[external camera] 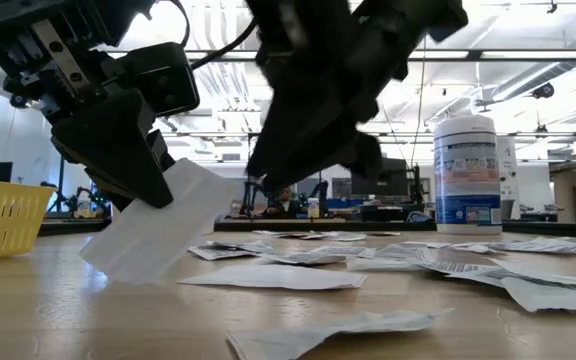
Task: Pick & Place First Aid Supplies
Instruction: Put the blue bandage into the white bin
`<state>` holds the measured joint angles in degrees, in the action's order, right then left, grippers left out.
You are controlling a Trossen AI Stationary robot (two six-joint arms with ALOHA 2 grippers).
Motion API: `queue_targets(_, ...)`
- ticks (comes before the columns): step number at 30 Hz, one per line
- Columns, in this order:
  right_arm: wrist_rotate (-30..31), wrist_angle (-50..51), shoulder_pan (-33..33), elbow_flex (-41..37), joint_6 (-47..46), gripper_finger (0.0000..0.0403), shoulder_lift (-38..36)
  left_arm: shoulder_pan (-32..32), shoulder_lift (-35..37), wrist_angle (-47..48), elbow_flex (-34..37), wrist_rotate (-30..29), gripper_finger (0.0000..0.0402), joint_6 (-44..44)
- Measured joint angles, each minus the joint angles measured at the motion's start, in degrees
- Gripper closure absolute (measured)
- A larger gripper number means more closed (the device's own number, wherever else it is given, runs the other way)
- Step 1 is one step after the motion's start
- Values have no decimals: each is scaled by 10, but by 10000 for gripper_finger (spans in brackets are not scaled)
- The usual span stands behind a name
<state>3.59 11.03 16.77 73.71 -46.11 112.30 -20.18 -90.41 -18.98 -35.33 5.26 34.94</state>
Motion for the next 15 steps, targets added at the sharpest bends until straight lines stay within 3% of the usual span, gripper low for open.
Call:
queue_targets(3, -1, 43, 0, 0, -1, 291, -26, 7, 15, 18, 0, -1, 401, -3)
queue_targets(15, 90, 158, 28, -4, 3, 286, -87, 42, 125, 100, 0, -20, 401, -45)
